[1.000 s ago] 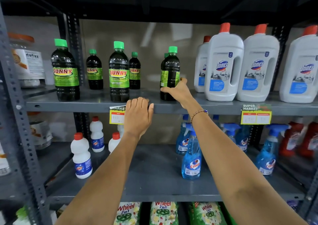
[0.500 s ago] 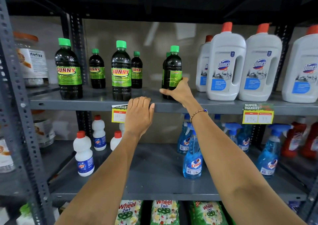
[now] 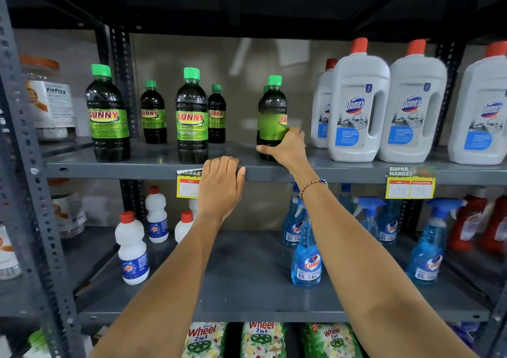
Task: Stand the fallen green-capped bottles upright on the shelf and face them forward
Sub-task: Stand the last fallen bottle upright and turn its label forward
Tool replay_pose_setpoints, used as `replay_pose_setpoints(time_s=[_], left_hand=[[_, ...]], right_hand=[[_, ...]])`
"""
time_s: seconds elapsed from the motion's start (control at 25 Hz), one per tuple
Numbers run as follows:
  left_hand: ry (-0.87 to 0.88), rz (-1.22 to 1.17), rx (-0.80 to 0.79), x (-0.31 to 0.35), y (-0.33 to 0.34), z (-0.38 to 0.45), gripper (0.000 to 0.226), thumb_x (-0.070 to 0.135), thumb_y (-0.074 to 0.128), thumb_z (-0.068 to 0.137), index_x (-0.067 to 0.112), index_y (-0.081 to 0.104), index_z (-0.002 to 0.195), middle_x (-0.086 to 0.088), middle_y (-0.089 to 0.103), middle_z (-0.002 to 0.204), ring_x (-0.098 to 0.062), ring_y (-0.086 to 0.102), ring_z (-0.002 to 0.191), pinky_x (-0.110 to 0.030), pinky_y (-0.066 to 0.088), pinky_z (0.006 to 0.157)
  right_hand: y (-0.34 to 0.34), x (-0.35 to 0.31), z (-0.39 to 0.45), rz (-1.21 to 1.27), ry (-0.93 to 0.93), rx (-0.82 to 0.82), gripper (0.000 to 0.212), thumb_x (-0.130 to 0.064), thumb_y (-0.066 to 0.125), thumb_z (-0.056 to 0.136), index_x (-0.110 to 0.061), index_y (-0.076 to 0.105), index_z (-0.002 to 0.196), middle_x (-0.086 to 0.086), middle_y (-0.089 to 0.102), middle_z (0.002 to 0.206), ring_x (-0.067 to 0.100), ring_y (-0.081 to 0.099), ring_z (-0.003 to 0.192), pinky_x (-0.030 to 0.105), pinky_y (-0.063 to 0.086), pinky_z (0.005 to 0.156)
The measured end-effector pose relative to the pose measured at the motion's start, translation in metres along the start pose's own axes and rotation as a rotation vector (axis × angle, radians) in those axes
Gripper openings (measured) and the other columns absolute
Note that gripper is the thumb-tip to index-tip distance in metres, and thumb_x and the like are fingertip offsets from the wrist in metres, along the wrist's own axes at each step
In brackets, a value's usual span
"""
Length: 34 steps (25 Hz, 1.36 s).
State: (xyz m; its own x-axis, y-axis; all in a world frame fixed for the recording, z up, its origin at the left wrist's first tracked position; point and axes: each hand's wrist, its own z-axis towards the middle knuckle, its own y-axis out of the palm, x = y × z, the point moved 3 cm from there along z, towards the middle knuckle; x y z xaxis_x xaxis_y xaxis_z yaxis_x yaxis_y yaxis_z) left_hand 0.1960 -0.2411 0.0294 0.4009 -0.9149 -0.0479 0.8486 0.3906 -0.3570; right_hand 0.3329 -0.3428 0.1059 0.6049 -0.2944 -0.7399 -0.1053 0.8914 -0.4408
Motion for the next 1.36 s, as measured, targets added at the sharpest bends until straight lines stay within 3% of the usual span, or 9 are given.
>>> replay_pose_setpoints(time_s=[0.16,0.28,0.44,0.6,0.76,1.0,1.16,1.28,1.36], left_hand=[[-0.001,0.004,-0.003,0.001,0.001,0.0,0.034,0.03,0.035,0.098,0.007,0.06,0.1,-0.008,0.063,0.096,-0.027,0.056,0.087,-0.035,0.035,0.085],[-0.004,0.002,-0.002,0.001,0.001,0.0,0.034,0.03,0.035,0.098,0.007,0.06,0.1,-0.008,0.063,0.096,-0.027,0.056,0.086,-0.035,0.035,0.085],[-0.002,-0.009,-0.002,0.001,0.001,0.0,0.035,0.031,0.034,0.098,0.007,0.06,0.099,-0.008,0.063,0.095,-0.027,0.056,0.085,-0.035,0.035,0.085],[-0.008,-0.013,-0.003,0.0,0.001,0.0,0.034,0.031,0.034,0.098,0.008,0.059,0.1,-0.008,0.063,0.096,-0.026,0.056,0.086,-0.035,0.035,0.085],[0.0,-0.028,0.01,0.0,0.001,0.0,0.033,0.03,0.035,0.098,0.007,0.06,0.099,-0.008,0.063,0.095,-0.027,0.056,0.086,-0.035,0.035,0.084],[0.002,-0.033,0.004,0.0,0.003,-0.001,0.036,0.032,0.034,0.098,0.008,0.06,0.1,-0.008,0.063,0.097,-0.026,0.056,0.087,-0.035,0.036,0.085],[-0.076,0.022,-0.02,0.007,-0.002,0.006,0.035,0.031,0.034,0.096,0.008,0.059,0.087,-0.008,0.062,0.083,-0.028,0.055,0.076,-0.037,0.038,0.078],[-0.184,-0.001,-0.12,0.015,-0.009,0.028,0.039,0.03,0.032,0.097,0.007,0.061,0.084,-0.01,0.064,0.082,-0.03,0.057,0.078,-0.038,0.04,0.068],[-0.236,-0.149,-0.237,0.017,-0.006,0.052,0.033,0.03,0.036,0.098,0.007,0.06,0.1,-0.011,0.065,0.097,-0.031,0.06,0.09,-0.037,0.04,0.068]], right_hand=[[0.0,0.001,0.0,0.079,0.073,-0.098,0.065,-0.026,0.079,0.065,-0.003,0.046,0.117,0.008,0.056,0.11,0.023,0.057,0.101,0.031,0.049,0.08],[-0.001,0.001,-0.001,0.027,0.05,-0.055,0.084,-0.04,0.084,0.055,-0.004,0.047,0.121,0.008,0.053,0.117,0.022,0.055,0.107,0.036,0.05,0.09],[0.0,0.001,-0.002,0.057,0.083,-0.136,0.067,-0.025,0.078,0.066,-0.004,0.044,0.12,0.008,0.056,0.112,0.021,0.055,0.101,0.031,0.049,0.08],[0.001,0.002,-0.001,-0.017,0.048,-0.104,0.084,-0.033,0.083,0.06,-0.002,0.041,0.126,0.013,0.049,0.125,0.026,0.05,0.116,0.04,0.047,0.098],[-0.001,0.003,-0.002,0.031,0.066,-0.134,0.066,-0.021,0.079,0.068,-0.003,0.043,0.121,0.012,0.058,0.119,0.024,0.057,0.106,0.03,0.048,0.081],[0.0,0.003,-0.001,0.005,0.029,-0.11,0.072,-0.027,0.083,0.065,-0.003,0.044,0.12,0.011,0.058,0.117,0.025,0.057,0.107,0.035,0.05,0.088],[-0.006,0.008,0.003,0.132,0.075,-0.259,0.065,-0.032,0.086,0.059,-0.008,0.058,0.112,0.004,0.066,0.104,0.02,0.062,0.101,0.033,0.05,0.091],[-0.024,0.016,0.004,0.23,0.084,-0.296,0.06,-0.026,0.082,0.071,-0.004,0.059,0.122,0.011,0.064,0.122,0.026,0.058,0.118,0.039,0.045,0.104],[-0.035,0.02,0.003,0.278,0.09,-0.23,0.068,-0.02,0.077,0.077,0.002,0.046,0.134,0.014,0.055,0.133,0.025,0.051,0.126,0.034,0.041,0.106]])
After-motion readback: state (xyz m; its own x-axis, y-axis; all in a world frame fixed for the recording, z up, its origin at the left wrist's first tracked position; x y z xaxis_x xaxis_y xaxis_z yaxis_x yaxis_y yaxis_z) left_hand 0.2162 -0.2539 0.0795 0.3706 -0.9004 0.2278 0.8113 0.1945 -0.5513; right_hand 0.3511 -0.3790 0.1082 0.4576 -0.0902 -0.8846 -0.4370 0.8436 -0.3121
